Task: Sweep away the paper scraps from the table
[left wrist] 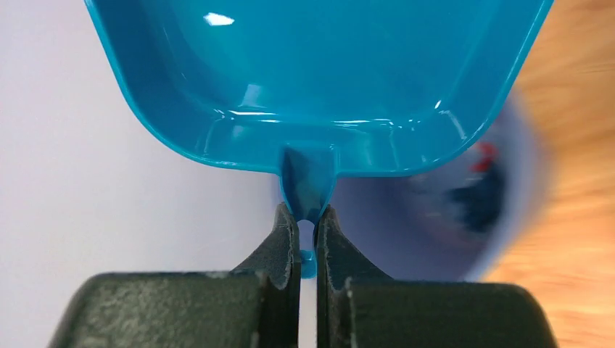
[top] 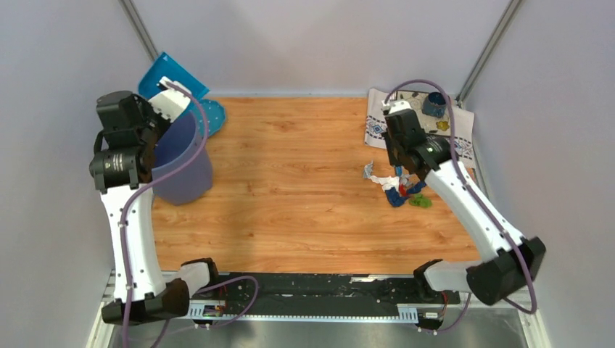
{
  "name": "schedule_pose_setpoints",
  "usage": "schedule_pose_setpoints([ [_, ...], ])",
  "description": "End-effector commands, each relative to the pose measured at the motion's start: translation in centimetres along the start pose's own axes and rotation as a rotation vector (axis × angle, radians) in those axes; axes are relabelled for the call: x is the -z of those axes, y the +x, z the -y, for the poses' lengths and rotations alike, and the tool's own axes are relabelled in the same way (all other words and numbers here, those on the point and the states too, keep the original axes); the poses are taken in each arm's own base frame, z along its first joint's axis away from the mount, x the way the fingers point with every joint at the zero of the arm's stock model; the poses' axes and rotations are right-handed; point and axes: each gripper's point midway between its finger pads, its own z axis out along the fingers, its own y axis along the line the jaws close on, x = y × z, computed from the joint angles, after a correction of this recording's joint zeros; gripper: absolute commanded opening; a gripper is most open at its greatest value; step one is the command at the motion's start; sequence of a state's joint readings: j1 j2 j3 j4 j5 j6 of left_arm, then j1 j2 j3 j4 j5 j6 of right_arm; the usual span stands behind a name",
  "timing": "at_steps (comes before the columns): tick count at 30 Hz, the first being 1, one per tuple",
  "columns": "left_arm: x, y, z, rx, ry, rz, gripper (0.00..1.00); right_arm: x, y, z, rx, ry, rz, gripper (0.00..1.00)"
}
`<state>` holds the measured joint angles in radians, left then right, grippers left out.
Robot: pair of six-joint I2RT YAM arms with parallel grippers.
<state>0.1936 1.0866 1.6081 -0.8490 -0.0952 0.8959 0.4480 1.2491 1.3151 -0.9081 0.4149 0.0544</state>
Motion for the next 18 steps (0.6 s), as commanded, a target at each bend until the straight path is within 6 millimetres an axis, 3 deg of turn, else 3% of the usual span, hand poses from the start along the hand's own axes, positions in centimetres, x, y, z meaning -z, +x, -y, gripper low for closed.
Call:
schedule_pose_setpoints([
  [1, 1.0, -3.0, 10.1, 0.303, 0.447, 0.089, 0.0, -3.3, -3.0, -1.2, 0.119, -0.003, 0.004, 0.0],
  [3, 1.3, -4.3, 13.1, 0.299, 0.552, 0.118, 0.0, -5.7, -2.6, -1.8, 0.16, 0.02, -0.063, 0.0],
  [5, 1.0, -3.6, 16.2, 0.268, 0.618, 0.07, 0.0, -6.8, -1.5, -1.8, 0.176, 0.061, -0.143, 0.0],
  [6, 1.1, -3.4, 19.0, 0.225, 0.683, 0.05, 0.0, -7.7, -0.6, -2.4, 0.199, 0.069, -0.191, 0.0],
  [8, 1.1, -2.5, 21.6, 0.177, 0.738, 0.014, 0.0, -8.2, -0.1, -4.0, 0.226, 0.038, -0.204, 0.0],
  [9, 1.2, -1.4, 24.0, 0.141, 0.8, -0.021, 0.0, -8.6, 0.2, -5.0, 0.252, 0.009, -0.205, 0.0],
  [11, 1.0, -0.2, 26.0, 0.112, 0.846, -0.06, 0.0, -9.2, 1.2, -8.4, 0.294, -0.08, -0.207, 0.0],
  [13, 0.8, 1.8, 28.5, 0.082, 0.909, -0.119, 0.0, -9.0, 2.0, -11.5, 0.293, -0.194, -0.218, 0.0],
  [16, 1.0, 4.7, 31.3, 0.016, 0.989, -0.188, 0.0, -7.7, 3.0, -14.4, 0.298, -0.304, -0.208, 0.0],
  [18, 1.1, 7.1, 33.2, -0.027, 1.028, -0.241, 0.0, -6.2, 3.9, -14.8, 0.315, -0.336, -0.193, 0.0],
])
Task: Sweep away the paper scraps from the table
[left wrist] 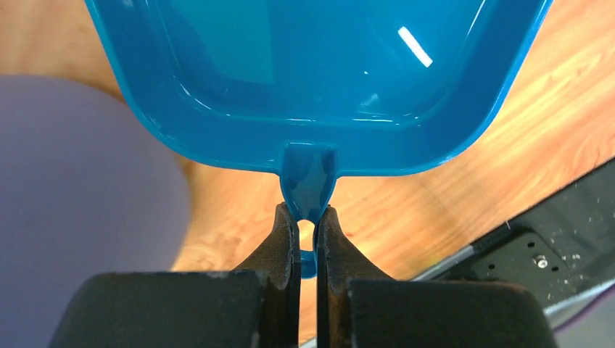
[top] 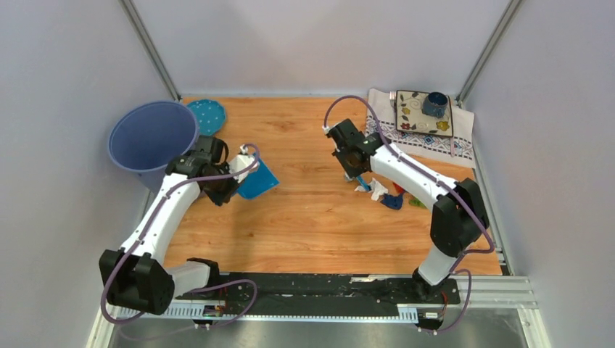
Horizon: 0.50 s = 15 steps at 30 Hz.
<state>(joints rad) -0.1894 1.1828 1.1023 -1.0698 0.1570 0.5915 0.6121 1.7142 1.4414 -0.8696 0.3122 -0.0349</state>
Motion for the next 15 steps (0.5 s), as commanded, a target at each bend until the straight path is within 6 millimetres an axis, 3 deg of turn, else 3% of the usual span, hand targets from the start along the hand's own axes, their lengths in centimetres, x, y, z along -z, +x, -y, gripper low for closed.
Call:
schedule_pose_setpoints([
  [1, -2.8, 3.4, 1.7, -0.062, 0.074, -0.092, 0.0, 2.4, 0.3, -4.5, 0.034, -0.17, 0.082, 0.0],
  [3, -4.2, 5.5, 2.6, -0.072, 0.11, -0.16, 0.0, 3.8, 1.4, -5.3, 0.044, -0.207, 0.102, 0.0],
  [4, -4.6, 6.1, 2.9, -0.083, 0.127, -0.178, 0.0, 4.5, 1.9, -6.8, 0.07, -0.263, 0.113, 0.0],
  [8, -5.9, 7.7, 4.0, -0.091, 0.191, -0.228, 0.0, 7.9, 3.6, -9.6, 0.178, -0.362, 0.178, 0.0],
  [12, -6.4, 7.6, 4.6, -0.101, 0.227, -0.233, 0.0, 11.5, 2.3, -8.3, 0.119, -0.343, 0.252, 0.0],
  [15, -6.6, 7.5, 5.4, -0.137, 0.258, -0.25, 0.0, 14.3, 0.1, -5.3, -0.001, -0.233, 0.332, 0.0],
])
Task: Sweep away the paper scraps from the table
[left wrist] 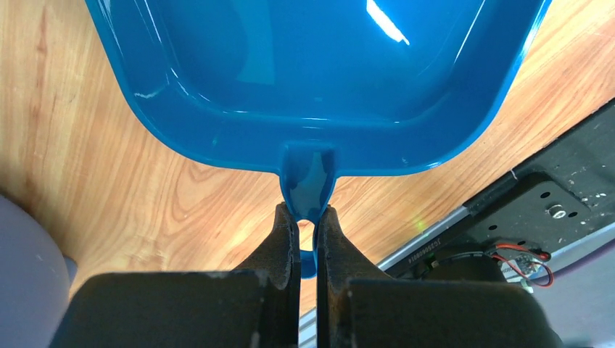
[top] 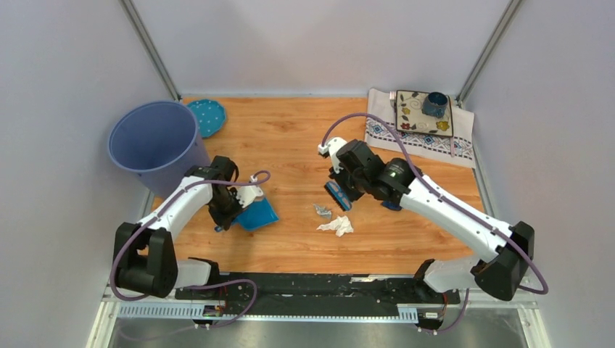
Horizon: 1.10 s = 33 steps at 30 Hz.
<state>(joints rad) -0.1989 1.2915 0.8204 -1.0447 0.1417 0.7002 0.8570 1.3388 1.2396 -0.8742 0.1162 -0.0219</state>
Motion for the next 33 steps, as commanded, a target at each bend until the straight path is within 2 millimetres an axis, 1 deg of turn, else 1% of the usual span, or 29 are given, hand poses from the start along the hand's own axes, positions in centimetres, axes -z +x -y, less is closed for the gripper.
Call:
schedule_pose_setpoints([
  [1, -0.2, -1.4, 0.6, -0.099, 0.027, 0.018, 0.0, 5.7, -4.3, 4.0, -0.157, 0.193, 0.17, 0.0],
  [3, -0.7, -1.4, 1.3, -0.15, 0.03, -0.022, 0.0, 6.9, -4.4, 5.0, -0.211, 0.244, 0.188, 0.0],
  [4, -0.9, -1.3, 1.4, -0.167, 0.027, -0.043, 0.0, 7.4, -3.9, 5.8, -0.273, 0.284, 0.187, 0.0],
  [6, -1.5, -1.2, 1.3, -0.217, 0.003, -0.092, 0.0, 7.9, -2.7, 6.7, -0.337, 0.329, 0.18, 0.0],
  [7, -1.6, -1.1, 1.3, -0.229, -0.005, -0.111, 0.0, 7.6, -1.4, 6.7, -0.389, 0.342, 0.148, 0.0],
  [10, -2.2, -1.4, 1.1, -0.279, -0.03, -0.162, 0.0, 7.1, 2.6, 6.7, -0.475, 0.393, 0.048, 0.0],
  [11, -2.3, -1.6, 1.0, -0.311, -0.051, -0.191, 0.0, 7.1, 3.5, 6.6, -0.495, 0.401, 0.031, 0.0],
  [12, -2.2, -2.0, 1.0, -0.323, -0.056, -0.19, 0.0, 6.4, 5.0, 6.4, -0.501, 0.407, -0.015, 0.0],
  [14, -2.5, -2.8, 1.7, -0.372, -0.045, -0.194, 0.0, 5.7, 6.4, 5.8, -0.526, 0.396, -0.057, 0.0],
  [15, -2.5, -3.4, 1.8, -0.38, -0.048, -0.187, 0.0, 4.7, 7.3, 5.2, -0.525, 0.375, -0.096, 0.0],
  [17, -3.0, -3.9, 2.5, -0.408, -0.035, -0.204, 0.0, 3.5, 7.9, 4.4, -0.538, 0.344, -0.125, 0.0],
  [18, -3.0, -4.2, 2.6, -0.406, -0.033, -0.206, 0.0, 2.2, 8.0, 3.5, -0.545, 0.305, -0.144, 0.0],
  [20, -3.6, -4.5, 3.4, -0.42, 0.003, -0.225, 0.0, 1.0, 7.4, 2.7, -0.552, 0.257, -0.141, 0.0],
  [22, -4.0, -4.8, 4.3, -0.418, 0.047, -0.219, 0.0, -0.4, 5.8, 1.1, -0.568, 0.169, -0.129, 0.0],
  [23, -4.3, -5.0, 4.4, -0.42, 0.053, -0.23, 0.0, -0.8, 5.0, 0.4, -0.573, 0.131, -0.121, 0.0],
  [24, -4.4, -5.1, 4.4, -0.413, 0.053, -0.237, 0.0, -1.2, 3.7, -1.1, -0.576, 0.059, -0.098, 0.0],
  [25, -4.4, -5.3, 4.5, -0.413, 0.056, -0.239, 0.0, -1.8, 2.8, -1.9, -0.575, 0.028, -0.095, 0.0],
  [26, -4.5, -5.8, 4.4, -0.411, 0.058, -0.237, 0.0, -2.0, 2.1, -2.6, -0.574, -0.005, -0.083, 0.0],
  [27, -4.5, -6.0, 4.5, -0.404, 0.064, -0.231, 0.0, -2.2, 0.7, -4.2, -0.576, -0.075, -0.057, 0.0],
  [28, -4.5, -6.4, 4.8, -0.403, 0.083, -0.217, 0.0, -2.4, -0.3, -4.9, -0.577, -0.105, -0.035, 0.0],
  [29, -4.3, -6.8, 4.9, -0.401, 0.087, -0.206, 0.0, -2.4, -1.2, -6.1, -0.576, -0.167, -0.029, 0.0],
  [30, -4.4, -7.0, 5.1, -0.401, 0.093, -0.198, 0.0, -2.1, -2.8, -7.7, -0.582, -0.244, 0.008, 0.0],
  [32, -4.3, -7.2, 5.2, -0.399, 0.101, -0.186, 0.0, -1.7, -4.5, -9.1, -0.588, -0.322, 0.045, 0.0],
  [33, -4.3, -7.2, 5.2, -0.402, 0.102, -0.188, 0.0, -1.3, -5.7, -9.7, -0.595, -0.372, 0.08, 0.0],
])
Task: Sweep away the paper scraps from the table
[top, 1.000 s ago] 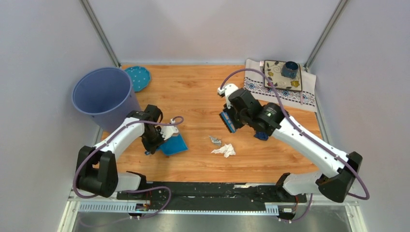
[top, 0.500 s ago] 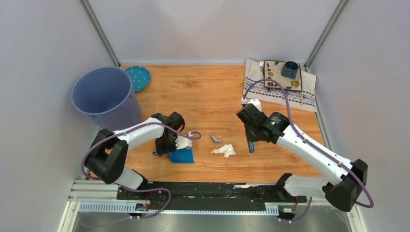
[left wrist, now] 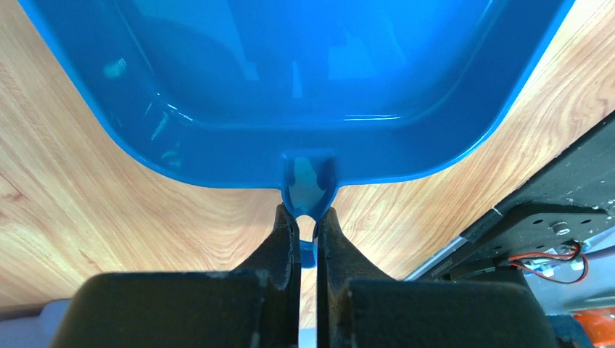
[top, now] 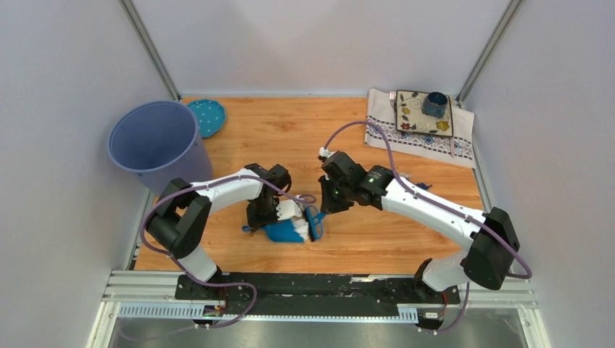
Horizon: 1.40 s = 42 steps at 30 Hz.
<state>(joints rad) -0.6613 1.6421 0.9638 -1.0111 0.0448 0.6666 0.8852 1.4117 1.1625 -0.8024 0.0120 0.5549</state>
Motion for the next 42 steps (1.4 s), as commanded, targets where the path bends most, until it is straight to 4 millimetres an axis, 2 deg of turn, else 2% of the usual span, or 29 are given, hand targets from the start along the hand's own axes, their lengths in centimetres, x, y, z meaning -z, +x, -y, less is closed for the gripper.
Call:
schedule_pose_setpoints([
  [1, 0.2, -1.4, 0.6, 0.003, 0.035, 0.052, 0.0, 2.3, -4.2, -8.0, -0.041, -0.334, 0.119, 0.0],
  [2, 0.2, -1.3, 0.6, 0.0, 0.036, 0.051, 0.0, 2.9, -4.8, -8.3, -0.038, -0.344, 0.144, 0.0],
  [5, 0.1, -1.3, 0.7, -0.002, 0.036, 0.057, 0.0, 3.8, -5.6, -7.3, -0.024, -0.294, 0.199, 0.0],
  [8, 0.2, -1.5, 1.0, -0.006, 0.049, 0.079, 0.0, 4.9, -5.5, -6.5, 0.0, -0.267, 0.217, 0.0],
  [12, 0.4, -1.7, 1.3, 0.004, 0.052, 0.105, 0.0, 6.8, -6.7, -2.5, 0.027, -0.062, 0.297, 0.0],
  [13, 0.5, -1.5, 1.4, 0.009, 0.047, 0.102, 0.0, 7.9, -7.3, -2.2, 0.036, -0.049, 0.337, 0.0],
  [17, 0.5, -0.1, 2.2, 0.052, 0.059, 0.084, 0.0, 10.0, -9.2, -0.2, 0.08, 0.028, 0.419, 0.0],
  [19, 0.8, 0.6, 2.1, 0.075, 0.049, 0.092, 0.0, 9.8, -10.3, 1.4, 0.118, 0.069, 0.424, 0.0],
  [22, 0.9, 1.7, 1.3, 0.115, 0.014, 0.085, 0.0, 7.9, -11.6, 3.2, 0.186, 0.163, 0.378, 0.0],
  [24, 0.9, 2.1, 0.6, 0.14, -0.016, 0.069, 0.0, 6.0, -12.3, 3.4, 0.211, 0.194, 0.324, 0.0],
  [26, 0.9, 2.2, -0.3, 0.154, -0.041, 0.051, 0.0, 4.6, -12.8, 3.0, 0.23, 0.181, 0.293, 0.0],
  [27, 0.9, 2.3, -0.5, 0.158, -0.05, 0.043, 0.0, 3.2, -13.1, 2.5, 0.24, 0.166, 0.262, 0.0],
  [29, 0.7, 2.0, -1.2, 0.16, -0.056, 0.03, 0.0, 1.6, -13.1, 2.2, 0.261, 0.157, 0.223, 0.0],
  [30, 0.6, 1.8, -1.4, 0.156, -0.056, 0.03, 0.0, 0.2, -12.9, 1.8, 0.266, 0.138, 0.185, 0.0],
  [33, 0.5, 1.3, -2.0, 0.154, -0.054, 0.027, 0.0, -1.7, -11.4, 0.4, 0.244, 0.06, 0.086, 0.0],
  [34, 0.3, 1.1, -2.1, 0.153, -0.051, 0.024, 0.0, -2.0, -11.1, 0.0, 0.225, 0.043, 0.071, 0.0],
  [38, 0.5, 0.3, -2.6, 0.152, -0.044, 0.034, 0.0, -3.3, -8.9, -3.8, 0.191, -0.103, 0.001, 0.0],
  [42, 0.5, -0.3, -2.7, 0.157, -0.022, 0.041, 0.0, -1.9, -8.6, -8.2, 0.116, -0.265, 0.011, 0.0],
])
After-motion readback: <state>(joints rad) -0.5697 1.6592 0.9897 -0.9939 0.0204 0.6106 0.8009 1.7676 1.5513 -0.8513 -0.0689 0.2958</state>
